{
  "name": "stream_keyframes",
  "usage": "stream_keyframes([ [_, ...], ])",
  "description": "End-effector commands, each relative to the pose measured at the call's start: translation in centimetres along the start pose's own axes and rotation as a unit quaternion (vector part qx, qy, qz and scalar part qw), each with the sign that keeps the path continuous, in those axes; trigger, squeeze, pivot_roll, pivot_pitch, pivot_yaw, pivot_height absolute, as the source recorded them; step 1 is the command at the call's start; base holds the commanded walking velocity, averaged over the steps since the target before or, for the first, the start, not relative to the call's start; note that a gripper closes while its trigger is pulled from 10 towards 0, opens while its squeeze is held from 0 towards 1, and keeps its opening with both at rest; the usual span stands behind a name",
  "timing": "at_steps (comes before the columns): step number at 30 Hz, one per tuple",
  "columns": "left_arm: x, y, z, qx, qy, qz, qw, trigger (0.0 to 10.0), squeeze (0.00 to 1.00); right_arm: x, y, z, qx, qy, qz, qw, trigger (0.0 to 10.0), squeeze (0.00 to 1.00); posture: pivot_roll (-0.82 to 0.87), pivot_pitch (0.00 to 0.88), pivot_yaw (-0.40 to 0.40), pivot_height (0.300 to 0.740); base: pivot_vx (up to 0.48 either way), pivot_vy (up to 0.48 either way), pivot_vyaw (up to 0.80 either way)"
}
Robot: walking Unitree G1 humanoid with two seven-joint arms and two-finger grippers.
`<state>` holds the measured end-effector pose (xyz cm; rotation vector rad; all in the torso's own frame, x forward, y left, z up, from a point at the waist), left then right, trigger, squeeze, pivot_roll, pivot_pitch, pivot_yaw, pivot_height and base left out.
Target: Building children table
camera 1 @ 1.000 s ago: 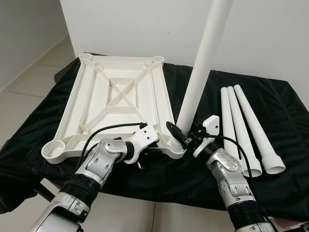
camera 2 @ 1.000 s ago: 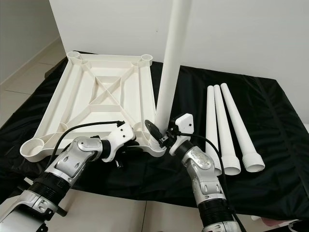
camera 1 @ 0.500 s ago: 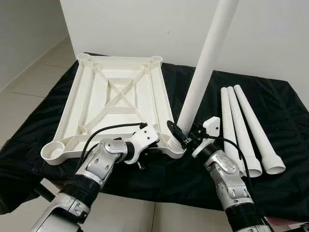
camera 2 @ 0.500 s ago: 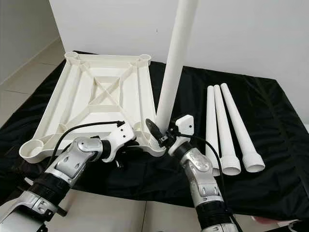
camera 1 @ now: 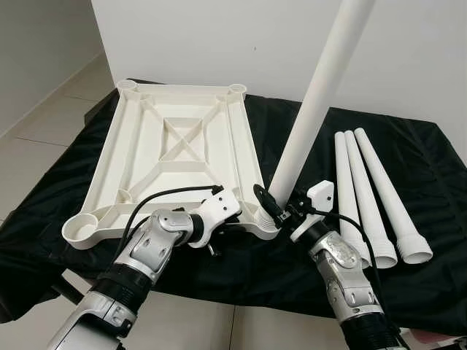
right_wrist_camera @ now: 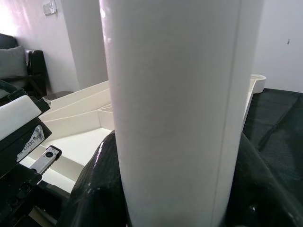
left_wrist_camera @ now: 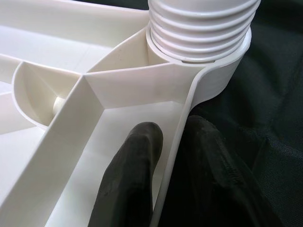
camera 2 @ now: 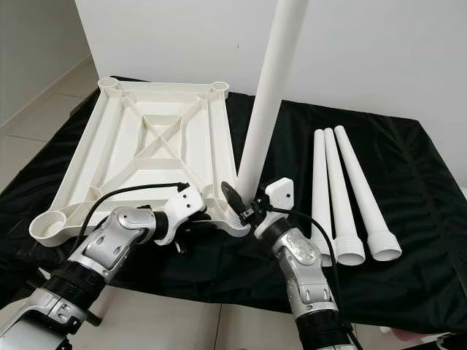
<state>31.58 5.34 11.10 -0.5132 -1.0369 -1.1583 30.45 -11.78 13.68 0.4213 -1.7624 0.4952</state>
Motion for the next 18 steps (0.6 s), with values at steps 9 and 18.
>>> stream_keyframes([
  [9, 0.74, -0.25, 0.18, -0.007, -0.01, -0.014, 1.0, 10.0, 0.0, -4.1, -0.3, 2.03, -0.041, 0.096, -0.022, 0.994, 10.0, 0.0, -0.06, 0.029, -0.025, 0.74, 0.0, 0.0, 0.0],
  [18, 0.85, -0.13, 0.29, -0.008, -0.009, -0.017, 1.0, 10.0, 0.0, -4.09, -0.52, 2.23, -0.07, 0.089, -0.016, 0.993, 10.0, 0.0, -0.07, 0.032, -0.018, 0.74, 0.0, 0.0, 0.0],
])
Point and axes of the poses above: a point about 5 cm out from each wrist's last joint towards the gripper, its own z axis pointing back from the gripper into the wrist, its own x axis along the axis of the wrist's last joint, y = z × x, the point moved 2 cm from there along -z, pointing out of the wrist towards the gripper, and after that the axes turned 3 degrees about z, right-handed, at the moved point
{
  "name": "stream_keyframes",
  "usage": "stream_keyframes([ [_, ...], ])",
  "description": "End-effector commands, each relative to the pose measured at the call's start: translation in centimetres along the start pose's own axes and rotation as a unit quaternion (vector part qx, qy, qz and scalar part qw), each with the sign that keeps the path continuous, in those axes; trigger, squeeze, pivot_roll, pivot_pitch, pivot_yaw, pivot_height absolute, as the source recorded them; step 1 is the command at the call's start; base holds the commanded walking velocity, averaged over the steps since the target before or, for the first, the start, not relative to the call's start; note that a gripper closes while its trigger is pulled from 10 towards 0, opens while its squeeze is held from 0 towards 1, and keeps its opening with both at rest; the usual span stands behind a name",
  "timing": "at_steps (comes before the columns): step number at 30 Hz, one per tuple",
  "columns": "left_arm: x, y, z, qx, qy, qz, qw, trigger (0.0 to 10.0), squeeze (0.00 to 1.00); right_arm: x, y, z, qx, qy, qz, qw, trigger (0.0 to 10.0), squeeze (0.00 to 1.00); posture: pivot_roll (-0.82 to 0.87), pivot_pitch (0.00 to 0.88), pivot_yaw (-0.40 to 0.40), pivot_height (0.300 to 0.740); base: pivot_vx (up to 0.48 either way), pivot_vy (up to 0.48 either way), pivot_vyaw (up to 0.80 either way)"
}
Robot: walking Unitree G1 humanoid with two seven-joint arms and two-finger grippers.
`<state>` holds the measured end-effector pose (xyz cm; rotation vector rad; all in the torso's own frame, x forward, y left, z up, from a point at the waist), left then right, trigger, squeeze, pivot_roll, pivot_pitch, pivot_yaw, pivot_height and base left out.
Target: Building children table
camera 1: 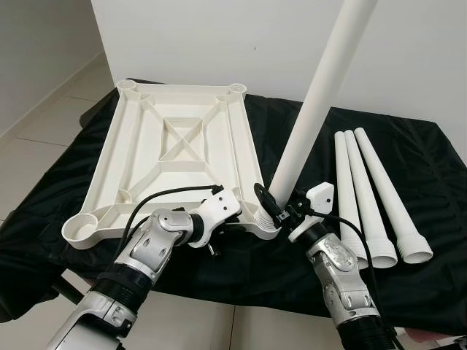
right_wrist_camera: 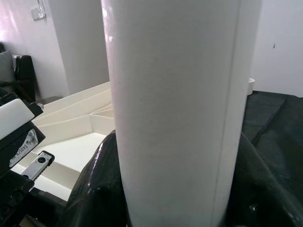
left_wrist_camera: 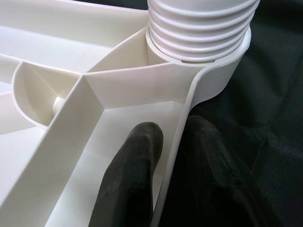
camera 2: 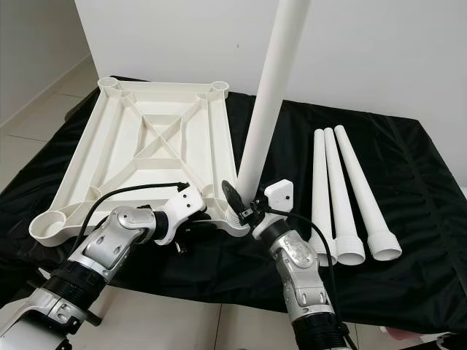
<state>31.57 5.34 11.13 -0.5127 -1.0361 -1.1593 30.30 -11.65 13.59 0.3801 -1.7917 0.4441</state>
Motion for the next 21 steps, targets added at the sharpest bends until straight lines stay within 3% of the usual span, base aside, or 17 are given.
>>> stream_keyframes([
  [1, 0.8, -0.1, 0.3, -0.008, -0.009, -0.016, 1.0, 10.0, 0.0, -4.0, -0.8, 2.2, -0.04, 0.099, -0.016, 0.994, 10.0, 0.0, -0.07, 0.032, -0.018, 0.74, 0.0, 0.0, 0.0],
  [13, 0.9, -0.1, 0.3, -0.008, -0.01, -0.015, 1.0, 10.0, 0.0, -3.4, -0.4, 2.3, -0.066, 0.081, -0.005, 0.995, 10.0, 0.0, -0.07, 0.033, -0.019, 0.74, 0.0, 0.0, 0.0],
  [21, 0.9, -0.1, 0.2, -0.009, -0.01, -0.016, 1.0, 10.0, 0.0, -2.6, -0.9, 2.3, -0.118, 0.065, 0.017, 0.991, 10.0, 0.0, -0.07, 0.034, -0.017, 0.74, 0.0, 0.0, 0.0],
])
Point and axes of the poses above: a point about 5 cm out from each wrist's last joint towards the gripper, its own z axis pointing back from the gripper into the wrist, its own x axis along the axis of the wrist's last joint, y = z × x, the point moved 2 cm from there along -z, pointing out of the wrist towards the gripper, and after that the axes turned 3 degrees about z, right-handed, at the moved point
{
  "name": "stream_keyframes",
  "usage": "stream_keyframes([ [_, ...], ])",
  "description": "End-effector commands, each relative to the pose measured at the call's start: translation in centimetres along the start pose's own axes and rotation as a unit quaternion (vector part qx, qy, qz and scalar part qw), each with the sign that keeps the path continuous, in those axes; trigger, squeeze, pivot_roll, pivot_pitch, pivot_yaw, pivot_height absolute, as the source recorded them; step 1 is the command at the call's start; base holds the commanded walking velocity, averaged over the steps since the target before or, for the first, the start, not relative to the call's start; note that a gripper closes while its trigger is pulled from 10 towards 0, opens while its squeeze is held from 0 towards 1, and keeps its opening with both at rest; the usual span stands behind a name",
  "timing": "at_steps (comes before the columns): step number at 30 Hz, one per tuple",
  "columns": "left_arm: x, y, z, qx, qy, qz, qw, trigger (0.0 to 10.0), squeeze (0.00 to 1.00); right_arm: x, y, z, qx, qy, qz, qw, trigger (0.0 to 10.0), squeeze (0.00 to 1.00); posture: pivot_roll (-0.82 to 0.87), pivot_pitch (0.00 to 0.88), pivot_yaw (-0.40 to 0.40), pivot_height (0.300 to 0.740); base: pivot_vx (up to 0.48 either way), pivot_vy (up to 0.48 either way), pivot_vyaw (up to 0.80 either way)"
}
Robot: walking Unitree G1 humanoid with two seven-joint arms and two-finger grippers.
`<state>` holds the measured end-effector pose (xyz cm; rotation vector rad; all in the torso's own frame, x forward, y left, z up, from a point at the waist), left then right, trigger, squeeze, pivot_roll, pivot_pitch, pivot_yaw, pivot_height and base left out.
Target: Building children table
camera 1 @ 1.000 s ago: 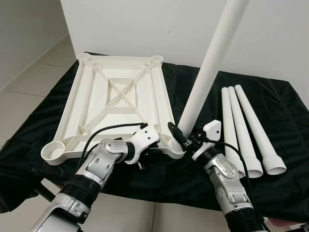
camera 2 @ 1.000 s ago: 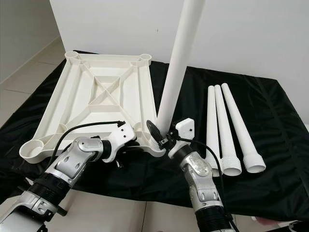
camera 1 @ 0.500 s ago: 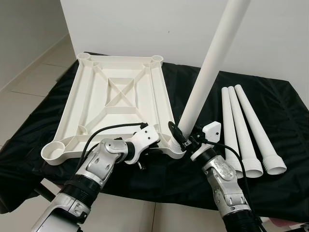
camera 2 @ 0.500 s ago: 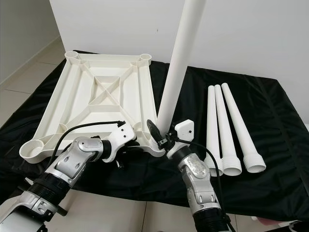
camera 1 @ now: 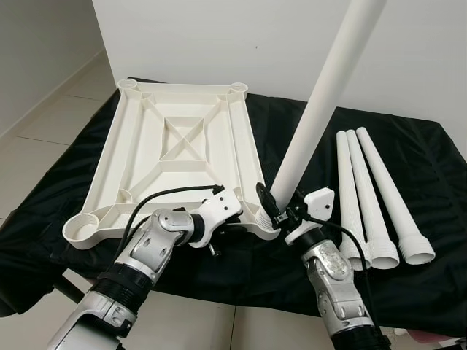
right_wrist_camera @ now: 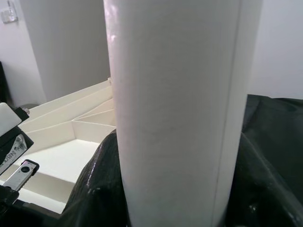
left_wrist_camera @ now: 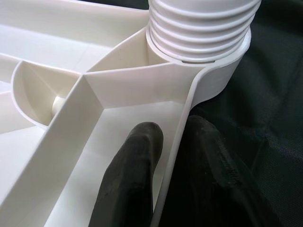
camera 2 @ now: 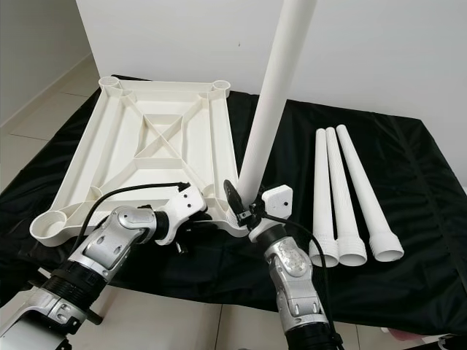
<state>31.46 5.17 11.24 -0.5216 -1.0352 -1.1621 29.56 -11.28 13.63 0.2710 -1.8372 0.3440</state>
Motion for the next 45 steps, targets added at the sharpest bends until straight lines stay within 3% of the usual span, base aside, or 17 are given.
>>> stream_keyframes([
  [1, 0.7, 0.0, 0.3, -0.005, -0.008, -0.017, 1.0, 10.0, 0.0, -2.7, -1.8, 1.7, -0.058, 0.073, 0.011, 0.996, 10.0, 0.0, -0.07, 0.034, -0.017, 0.74, 0.0, 0.0, 0.0],
  [11, 0.8, 0.0, 0.3, -0.005, -0.008, -0.017, 1.0, 10.0, 0.0, -1.6, -1.9, 1.5, -0.111, 0.057, 0.019, 0.992, 10.0, 0.0, -0.07, 0.031, -0.019, 0.74, 0.0, 0.0, 0.0],
  [22, 0.9, 0.1, 0.3, -0.003, -0.009, -0.016, 1.0, 10.0, 0.0, -0.9, -1.4, 1.5, -0.127, 0.047, 0.033, 0.99, 10.0, 0.0, -0.06, 0.029, -0.024, 0.74, 0.0, 0.0, 0.0],
  [45, 1.0, 0.0, 0.3, 0.0, -0.013, -0.015, 1.0, 10.0, 0.0, -0.9, -0.8, 1.3, -0.1, 0.056, 0.05, 0.992, 10.0, 0.0, -0.06, 0.018, -0.037, 0.74, 0.0, 0.0, 0.0],
])
Point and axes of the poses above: a point about 5 cm out from each wrist's last joint towards the gripper, its own z axis pointing back from the gripper into the wrist, its own x axis along the axis of the wrist's last joint, y = z × x, the point moved 2 cm from there along -z, pointing out of the wrist towards the gripper, and after that the axes turned 3 degrees about z, right-handed, at the moved point
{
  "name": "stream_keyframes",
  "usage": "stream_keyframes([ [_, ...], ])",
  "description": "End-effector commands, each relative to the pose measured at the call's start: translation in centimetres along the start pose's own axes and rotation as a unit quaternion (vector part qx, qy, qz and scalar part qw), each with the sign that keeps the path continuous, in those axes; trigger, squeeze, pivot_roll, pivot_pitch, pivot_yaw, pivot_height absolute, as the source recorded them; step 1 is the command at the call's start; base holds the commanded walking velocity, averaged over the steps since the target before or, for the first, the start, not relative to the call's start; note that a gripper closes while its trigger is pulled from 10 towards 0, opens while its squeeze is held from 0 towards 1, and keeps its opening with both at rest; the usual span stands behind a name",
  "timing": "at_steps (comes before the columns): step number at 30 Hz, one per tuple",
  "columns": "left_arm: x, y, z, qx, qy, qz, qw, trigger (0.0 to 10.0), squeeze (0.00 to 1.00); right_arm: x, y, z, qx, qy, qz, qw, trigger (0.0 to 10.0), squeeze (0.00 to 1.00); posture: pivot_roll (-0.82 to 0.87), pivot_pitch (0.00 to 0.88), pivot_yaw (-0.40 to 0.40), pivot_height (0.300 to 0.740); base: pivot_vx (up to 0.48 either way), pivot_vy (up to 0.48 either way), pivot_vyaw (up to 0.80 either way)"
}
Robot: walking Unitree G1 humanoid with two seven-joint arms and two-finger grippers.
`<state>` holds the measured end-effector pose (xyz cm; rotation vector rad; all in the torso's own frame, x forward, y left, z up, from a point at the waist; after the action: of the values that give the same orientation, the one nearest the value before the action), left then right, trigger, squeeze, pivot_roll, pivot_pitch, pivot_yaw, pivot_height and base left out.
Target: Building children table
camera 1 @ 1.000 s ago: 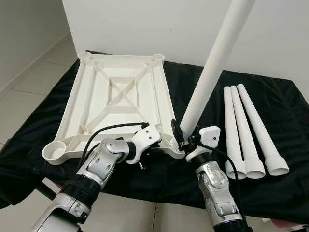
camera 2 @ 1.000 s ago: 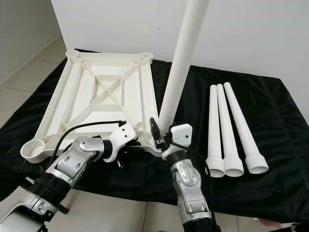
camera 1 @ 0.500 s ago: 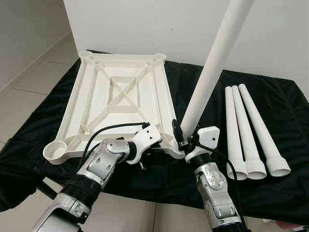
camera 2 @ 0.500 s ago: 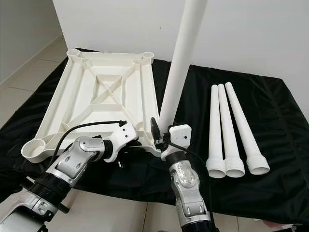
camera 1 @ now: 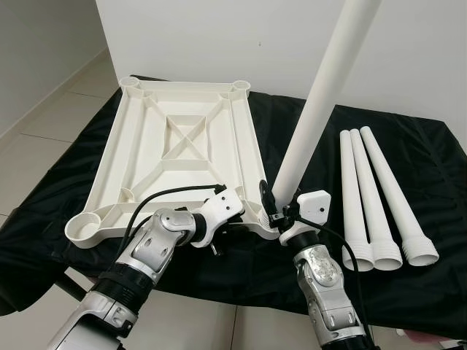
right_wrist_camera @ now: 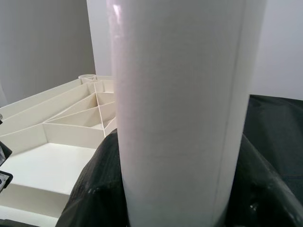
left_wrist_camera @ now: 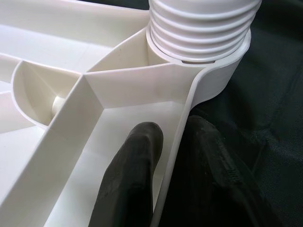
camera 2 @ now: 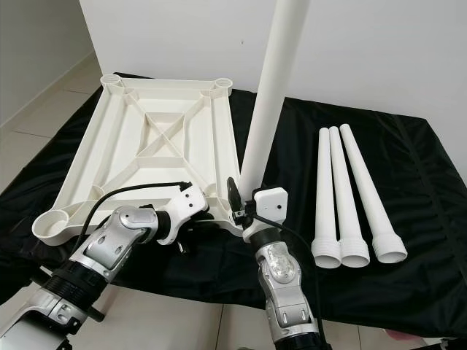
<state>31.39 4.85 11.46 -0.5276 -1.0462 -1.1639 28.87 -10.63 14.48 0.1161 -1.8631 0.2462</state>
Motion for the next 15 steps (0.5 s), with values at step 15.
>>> stream_keyframes([
  [15, 0.69, 0.1, 0.29, -0.001, -0.006, -0.015, 1.0, 10.0, 0.0, -1.86, -1.6, 0.97, -0.024, 0.052, 0.024, 0.998, 10.0, 0.13, -0.06, 0.017, -0.035, 0.74, 0.0, 0.0, 0.0],
])
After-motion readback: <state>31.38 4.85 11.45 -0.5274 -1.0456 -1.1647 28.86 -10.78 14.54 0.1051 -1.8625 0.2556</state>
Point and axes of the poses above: a point about 5 cm out from each wrist's last joint towards the gripper, its own z axis pointing back from the gripper into the wrist, its own x axis along the axis of the wrist's last joint, y = z × x, the point moved 2 cm from there along -z, pointing out of the wrist towards the gripper, and after that the axes turned 3 degrees about z, right-handed, at the moved point
